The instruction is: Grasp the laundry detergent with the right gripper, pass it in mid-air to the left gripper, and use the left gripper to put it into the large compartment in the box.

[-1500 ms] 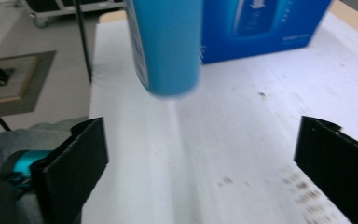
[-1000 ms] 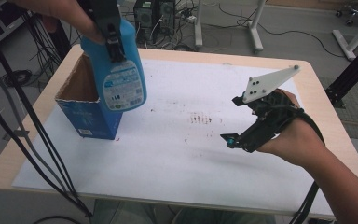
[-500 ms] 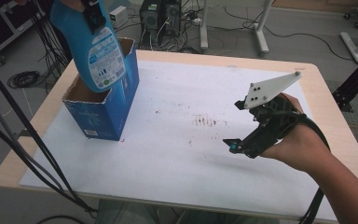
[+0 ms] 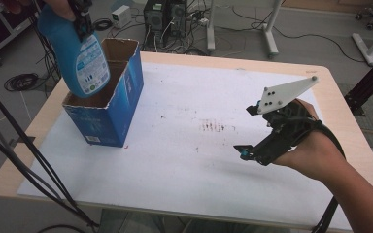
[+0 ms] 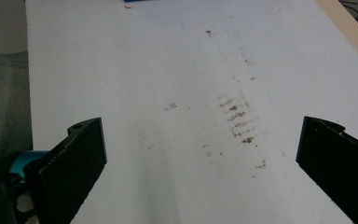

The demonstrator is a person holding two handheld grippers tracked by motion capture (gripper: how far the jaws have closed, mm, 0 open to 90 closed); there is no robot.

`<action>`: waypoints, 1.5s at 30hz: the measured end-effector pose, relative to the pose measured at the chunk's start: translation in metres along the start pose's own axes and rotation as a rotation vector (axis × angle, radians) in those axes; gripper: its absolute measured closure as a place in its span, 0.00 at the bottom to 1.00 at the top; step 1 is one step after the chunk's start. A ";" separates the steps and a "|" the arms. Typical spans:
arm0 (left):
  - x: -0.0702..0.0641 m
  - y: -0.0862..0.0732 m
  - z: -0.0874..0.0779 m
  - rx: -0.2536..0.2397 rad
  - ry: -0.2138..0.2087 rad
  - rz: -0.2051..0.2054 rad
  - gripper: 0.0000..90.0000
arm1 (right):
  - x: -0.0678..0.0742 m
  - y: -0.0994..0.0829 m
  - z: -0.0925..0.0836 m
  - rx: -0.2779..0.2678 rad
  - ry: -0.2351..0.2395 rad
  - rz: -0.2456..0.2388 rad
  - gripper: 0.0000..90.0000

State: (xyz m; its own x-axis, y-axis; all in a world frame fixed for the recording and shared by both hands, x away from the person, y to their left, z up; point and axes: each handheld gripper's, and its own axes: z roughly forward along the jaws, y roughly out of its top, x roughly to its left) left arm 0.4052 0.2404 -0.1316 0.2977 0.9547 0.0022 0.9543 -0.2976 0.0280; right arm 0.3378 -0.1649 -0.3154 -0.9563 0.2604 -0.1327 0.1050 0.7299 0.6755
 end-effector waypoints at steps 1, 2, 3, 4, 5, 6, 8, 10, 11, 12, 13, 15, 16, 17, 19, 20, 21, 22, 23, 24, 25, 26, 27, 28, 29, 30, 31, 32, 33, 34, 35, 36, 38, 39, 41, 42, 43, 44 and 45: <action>0.001 0.002 0.006 0.009 -0.001 0.028 0.43 | 0.000 -0.001 0.001 0.002 0.000 0.006 0.01; 0.001 0.003 0.009 0.012 0.003 0.038 0.43 | 0.000 -0.001 0.001 0.002 0.000 0.006 0.01; 0.002 0.005 0.014 0.017 0.010 0.066 0.43 | -0.001 -0.001 0.001 0.003 0.001 0.006 0.01; 0.002 0.007 0.018 0.010 0.017 0.101 0.43 | -0.001 -0.001 0.001 0.002 0.001 0.007 0.01; 0.002 0.008 0.022 0.014 0.022 0.132 0.43 | -0.001 -0.001 0.001 0.002 0.003 0.008 0.01; 0.002 0.008 0.022 0.014 0.022 0.132 0.43 | -0.001 -0.001 0.001 0.002 0.003 0.008 0.01; 0.002 0.011 0.033 0.026 0.022 0.170 0.43 | -0.001 -0.002 0.001 0.004 0.002 0.007 0.01; 0.003 0.014 0.041 0.030 0.013 0.210 0.43 | -0.001 -0.002 0.000 0.000 0.003 0.012 0.01; 0.003 0.015 0.044 0.035 0.008 0.221 0.43 | -0.002 -0.002 0.000 0.000 0.001 0.012 0.01; 0.002 0.016 0.049 0.041 0.005 0.241 0.43 | -0.002 -0.002 0.000 0.000 0.003 0.014 0.01; 0.002 0.016 0.049 0.041 0.005 0.241 0.43 | -0.002 -0.002 0.000 0.000 0.003 0.014 0.01; -0.001 0.019 0.062 0.045 0.009 0.324 0.43 | -0.002 -0.003 0.000 0.001 0.001 0.017 0.01; -0.001 0.019 0.066 0.050 0.013 0.357 0.43 | -0.001 -0.003 0.000 0.001 0.000 0.015 0.01; -0.002 0.020 0.070 0.059 0.017 0.390 0.43 | -0.001 -0.003 0.000 0.003 0.000 0.015 0.01; -0.002 0.021 0.078 0.063 0.028 0.443 0.43 | -0.001 -0.003 -0.001 0.003 0.002 0.016 0.01; -0.002 0.022 0.082 0.065 0.029 0.465 0.43 | -0.001 -0.003 -0.001 0.003 0.001 0.018 0.01; -0.002 0.022 0.086 0.063 0.028 0.487 0.43 | -0.001 -0.003 -0.001 0.003 0.001 0.019 0.01; -0.002 0.022 0.090 0.059 0.028 0.501 0.43 | -0.001 -0.003 -0.001 0.002 0.001 0.019 0.01; -0.001 0.023 0.094 0.063 0.031 0.517 0.43 | -0.001 -0.003 -0.001 0.003 0.000 0.018 0.01; -0.001 0.023 0.099 0.059 0.030 0.534 0.43 | -0.001 -0.003 -0.001 0.005 0.000 0.018 0.01; -0.001 0.023 0.103 0.057 0.031 0.556 0.43 | -0.001 -0.003 -0.001 0.006 0.001 0.018 0.01; -0.002 0.023 0.107 0.058 0.034 0.579 0.43 | -0.001 -0.003 -0.001 0.006 0.002 0.020 0.01; -0.002 0.024 0.113 0.058 0.037 0.595 0.43 | -0.001 -0.003 0.000 0.009 0.000 0.020 0.01; -0.002 0.025 0.116 0.062 0.040 0.609 0.43 | -0.001 -0.003 0.000 0.011 0.002 0.022 0.01; -0.002 0.025 0.120 0.058 0.038 0.614 0.43 | -0.001 -0.003 0.000 0.011 0.002 0.018 0.01; -0.001 0.025 0.125 0.057 0.035 0.621 0.43 | -0.001 -0.003 0.001 0.011 0.001 0.016 0.01; 0.000 0.026 0.130 0.058 0.033 0.630 0.43 | -0.001 -0.003 0.001 0.012 0.001 0.016 0.01; 0.000 0.026 0.130 0.058 0.033 0.630 0.43 | -0.001 -0.003 0.001 0.012 0.001 0.016 0.01; 0.002 0.026 0.138 0.057 0.021 0.642 0.43 | -0.001 -0.003 0.002 0.013 0.001 0.019 0.01; 0.003 0.026 0.141 0.057 0.015 0.650 0.43 | -0.001 -0.002 0.002 0.017 0.003 0.017 0.01; 0.004 0.026 0.145 0.057 0.011 0.656 0.43 | 0.000 -0.002 0.003 0.018 0.003 0.018 0.01; 0.005 0.026 0.148 0.059 0.007 0.659 0.43 | 0.000 -0.003 0.003 0.019 0.002 0.017 0.01; 0.006 0.025 0.153 0.060 0.001 0.667 0.43 | 0.000 -0.003 0.003 0.022 0.002 0.016 0.01; 0.007 0.025 0.155 0.060 -0.003 0.672 0.43 | 0.000 -0.004 0.004 0.025 0.002 0.018 0.01; 0.007 0.025 0.160 0.063 -0.004 0.683 0.42 | 0.000 -0.004 0.004 0.027 0.002 0.019 0.01; 0.006 0.025 0.162 0.063 -0.006 0.687 0.42 | -0.001 -0.005 0.004 0.030 0.004 0.018 0.01; 0.006 0.025 0.165 0.067 -0.006 0.691 0.42 | 0.000 -0.005 0.005 0.031 0.003 0.022 0.01; 0.007 0.025 0.166 0.060 -0.007 0.692 0.42 | -0.001 -0.005 0.005 0.032 0.003 0.022 0.01; 0.007 0.025 0.166 0.048 -0.012 0.688 0.42 | -0.001 -0.005 0.006 0.032 0.004 0.023 0.01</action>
State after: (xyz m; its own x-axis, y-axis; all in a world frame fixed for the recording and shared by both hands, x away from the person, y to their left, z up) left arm 0.4361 0.2387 -0.2964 0.8361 0.5486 -0.0078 0.5483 -0.8360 -0.0201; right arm 0.3394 -0.1653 -0.3230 -0.9547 0.2746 -0.1148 0.1352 0.7438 0.6545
